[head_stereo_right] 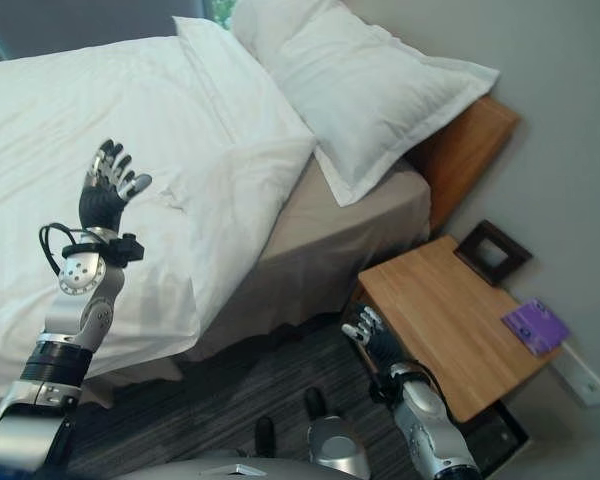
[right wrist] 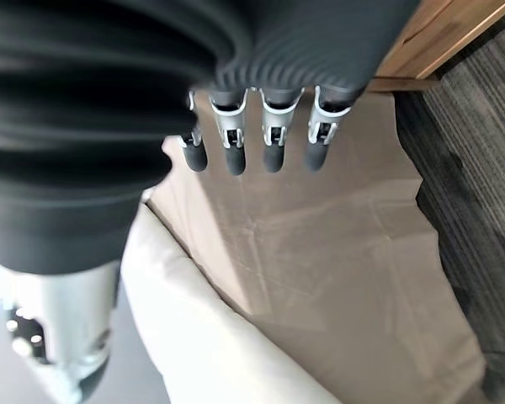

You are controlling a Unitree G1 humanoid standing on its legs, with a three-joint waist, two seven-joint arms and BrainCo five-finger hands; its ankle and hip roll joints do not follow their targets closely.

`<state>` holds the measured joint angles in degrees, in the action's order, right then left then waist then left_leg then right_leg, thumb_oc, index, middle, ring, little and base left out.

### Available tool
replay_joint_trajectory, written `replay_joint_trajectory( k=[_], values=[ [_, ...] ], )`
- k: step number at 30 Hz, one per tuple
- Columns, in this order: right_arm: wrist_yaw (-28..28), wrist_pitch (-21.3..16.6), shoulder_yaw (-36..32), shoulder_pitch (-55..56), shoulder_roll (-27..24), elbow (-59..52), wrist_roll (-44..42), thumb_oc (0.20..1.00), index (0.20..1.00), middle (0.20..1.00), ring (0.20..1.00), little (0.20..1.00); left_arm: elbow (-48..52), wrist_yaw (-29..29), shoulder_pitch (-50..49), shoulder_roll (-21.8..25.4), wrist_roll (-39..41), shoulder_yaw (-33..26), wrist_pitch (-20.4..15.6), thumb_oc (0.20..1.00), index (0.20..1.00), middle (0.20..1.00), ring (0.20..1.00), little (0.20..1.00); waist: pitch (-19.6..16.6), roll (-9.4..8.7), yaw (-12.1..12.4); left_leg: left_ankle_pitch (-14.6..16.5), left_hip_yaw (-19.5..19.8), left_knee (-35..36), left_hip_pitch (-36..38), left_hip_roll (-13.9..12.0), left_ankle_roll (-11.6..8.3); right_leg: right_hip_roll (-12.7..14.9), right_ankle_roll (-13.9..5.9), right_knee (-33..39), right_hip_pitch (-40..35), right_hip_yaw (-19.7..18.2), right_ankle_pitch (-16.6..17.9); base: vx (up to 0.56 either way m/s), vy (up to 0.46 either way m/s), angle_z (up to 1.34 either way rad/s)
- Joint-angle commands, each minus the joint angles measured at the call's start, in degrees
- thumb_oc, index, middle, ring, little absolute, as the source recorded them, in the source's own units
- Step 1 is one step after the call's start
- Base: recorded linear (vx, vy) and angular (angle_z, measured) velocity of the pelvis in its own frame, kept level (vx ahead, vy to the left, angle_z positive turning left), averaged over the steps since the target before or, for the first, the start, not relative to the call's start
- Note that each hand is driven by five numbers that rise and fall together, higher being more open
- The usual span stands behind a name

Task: Making the bed.

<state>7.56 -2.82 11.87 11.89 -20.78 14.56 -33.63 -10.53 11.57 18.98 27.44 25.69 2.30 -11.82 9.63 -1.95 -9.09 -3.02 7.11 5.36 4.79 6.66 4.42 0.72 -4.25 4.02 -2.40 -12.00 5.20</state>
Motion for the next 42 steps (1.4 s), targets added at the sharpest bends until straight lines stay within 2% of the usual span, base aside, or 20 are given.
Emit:
replay_joint_trajectory(
  k=[1,5,6,7,8,9,10,11,13,16,19,22,24,33,38,42],
  values=[
    [1.49,-2.03,-0.65,-6.40,-1.79,-2.09,1.90,1.000,1.000,1.000,1.000,1.000,1.12,1.47,-1.49,2.30,-3.47,-3.11,-2.62,1.000,1.000,1.000,1.000,1.000,-1.68,0.43,1.34,1.27,-4.69,-0.36,1.28,-4.15,-4.23,0.17,-2.69,-5.10,4.16,0.83,0.24,0.14,-0.079,0.68],
    [2.50,-1.64,0.23,-7.84,-3.43,-3.29,3.53,1.000,1.000,1.000,1.000,1.000,-1.16,1.08,-2.49,4.78,-3.74,-4.26,-1.36,1.000,1.000,1.000,1.000,1.000,-2.13,0.73,2.00,1.63,-4.30,-0.36,1.59,-4.08,-4.19,0.14,-2.10,-3.69,2.58,1.29,-0.38,0.11,-0.055,0.20],
    [2.80,-1.30,0.87,-8.60,-4.22,-3.70,3.93,1.000,1.000,1.000,1.000,1.000,-3.83,2.28,-0.68,7.49,-5.38,-4.48,0.25,1.000,1.000,1.000,1.000,1.000,-2.33,1.09,1.85,1.82,-4.37,-0.36,1.78,-4.14,-4.22,-0.07,-1.84,-3.12,2.09,1.07,-0.56,0.12,-0.047,0.03],
    [3.60,-0.67,1.27,-8.86,-5.63,-3.89,4.22,1.000,1.000,1.000,1.000,1.000,-9.64,2.75,5.01,15.12,-11.13,-3.50,3.57,1.000,1.000,1.000,1.000,1.000,-2.31,1.77,1.00,1.92,-4.91,-0.36,1.67,-4.33,-4.35,-0.33,-1.82,-2.61,2.01,0.77,-0.52,0.12,-0.047,-0.03],
    [3.60,-0.65,1.13,-8.93,-5.49,-3.89,4.22,1.000,1.000,1.000,1.000,1.000,-10.02,2.74,5.49,15.25,-11.08,-3.19,3.44,1.000,1.000,1.000,1.000,1.000,-2.19,1.66,1.13,1.94,-4.91,-0.36,1.69,-4.33,-4.36,-0.33,-1.82,-2.60,1.99,0.77,-0.52,0.10,-0.031,-0.06],
    [4.32,-0.45,1.34,-8.27,-6.89,-4.12,3.74,1.000,1.000,1.000,1.000,1.000,-19.92,1.83,15.30,23.25,-14.98,1.89,5.29,1.000,1.000,1.000,1.000,1.000,-2.14,2.55,-0.63,1.91,-5.53,-0.36,1.51,-4.49,-4.58,-0.57,-1.87,-2.33,2.17,0.26,-0.44,0.07,-0.014,-0.06],
    [5.01,-0.45,1.54,-7.69,-7.50,-4.30,3.45,1.000,1.000,1.000,1.000,1.000,-26.39,0.89,20.95,26.31,-16.78,5.90,6.10,1.000,1.000,1.000,1.000,1.000,-2.11,2.99,-1.55,1.88,-6.02,-0.36,1.27,-4.61,-4.73,-0.62,-1.98,-2.19,2.46,-0.02,-0.31,0.07,-0.014,-0.06],
    [5.02,-0.44,1.27,-7.68,-7.26,-4.31,3.44,1.000,1.000,1.000,1.000,1.000,-27.07,0.85,21.97,26.35,-16.64,6.74,5.84,1.000,1.000,1.000,1.000,1.000,-2.02,2.81,-1.28,1.89,-6.00,-0.36,1.25,-4.61,-4.73,-0.63,-1.98,-2.19,2.48,0.00,-0.32,0.04,-0.011,-0.22],
    [6.20,-0.60,1.56,-5.31,-7.89,-4.85,2.78,1.000,1.000,1.000,1.000,1.000,-36.16,-0.65,29.98,28.94,-17.92,12.40,6.68,1.000,1.000,1.000,1.000,1.000,-1.69,3.72,-2.91,1.73,-6.74,-0.36,0.70,-4.82,-4.98,-0.70,-2.04,-2.07,3.18,-0.45,0.01,0.03,-0.011,-0.25],
    [6.90,-0.73,1.78,-3.39,-7.66,-5.34,2.32,1.000,1.000,1.000,1.000,1.000,-46.94,-3.26,39.03,30.40,-19.69,18.71,7.07,1.000,1.000,1.000,1.000,1.000,-0.89,4.58,-4.52,1.46,-7.78,-0.36,-0.78,-5.02,-5.46,-0.72,-2.22,-1.54,4.87,-1.09,0.58,0.00,-0.011,-0.09],
    [6.82,-0.09,1.92,-1.36,-6.96,-4.38,1.19,1.000,1.000,1.000,1.000,1.000,-56.85,-4.45,45.16,29.03,-16.27,18.69,8.89,1.000,1.000,1.000,1.000,1.000,0.46,5.72,-6.68,0.96,-9.36,-0.36,-2.88,-5.30,-6.01,-0.89,-2.25,-1.42,7.24,-2.51,1.27,-0.01,0.008,-0.35],
    [6.99,0.46,2.01,-0.77,-6.82,-3.92,1.14,1.000,1.000,1.000,1.000,1.000,-59.29,-4.60,46.01,28.40,-15.40,18.07,9.58,1.000,1.000,1.000,1.000,1.000,0.90,6.06,-7.33,0.97,-9.75,-0.36,-3.50,-5.46,-6.24,-1.13,-2.14,-1.57,8.12,-3.08,1.32,0.02,-0.006,-0.30],
    [7.01,1.01,2.02,-0.38,-6.98,-4.00,0.97,1.000,1.000,1.000,1.000,1.000,-59.95,-4.90,46.28,27.56,-11.23,15.67,9.72,1.000,1.000,1.000,1.000,1.000,1.83,6.15,-8.37,1.00,-10.64,-0.36,-4.52,-5.82,-6.44,-1.54,-1.98,-1.37,9.32,-3.87,1.37,0.02,-0.022,-0.18],
    [5.93,1.01,1.81,-0.66,-6.93,-2.55,-1.05,1.000,1.000,1.000,1.000,1.000,-62.04,-2.81,49.39,27.73,-9.64,15.66,10.28,1.000,1.000,1.000,1.000,1.000,5.01,6.33,-10.38,0.48,-12.72,-0.36,-8.69,-6.25,-7.04,-2.58,-1.77,-2.12,14.83,-5.84,2.19,-0.01,-0.013,-0.18],
    [5.12,0.68,1.37,1.81,-7.76,-2.67,-1.69,1.000,1.000,1.000,1.000,1.000,-63.56,0.63,52.16,29.28,-8.23,14.56,10.53,1.000,1.000,1.000,1.000,1.000,8.99,7.08,-12.09,-0.26,-14.21,-0.36,-13.84,-6.25,-7.65,-2.91,-1.64,-2.23,20.28,-7.14,3.11,0.02,0.002,-0.07],
    [4.18,-0.12,1.94,1.58,-7.95,-1.96,-2.11,1.000,1.000,1.000,1.000,1.000,-63.76,3.08,52.69,29.00,-5.82,13.10,10.51,1.000,1.000,1.000,1.000,1.000,10.74,7.47,-12.21,-0.17,-14.95,-0.36,-15.68,-6.28,-7.76,-3.36,-1.56,-2.83,22.48,-7.56,3.00,0.01,-0.014,-0.15]
  ],
)
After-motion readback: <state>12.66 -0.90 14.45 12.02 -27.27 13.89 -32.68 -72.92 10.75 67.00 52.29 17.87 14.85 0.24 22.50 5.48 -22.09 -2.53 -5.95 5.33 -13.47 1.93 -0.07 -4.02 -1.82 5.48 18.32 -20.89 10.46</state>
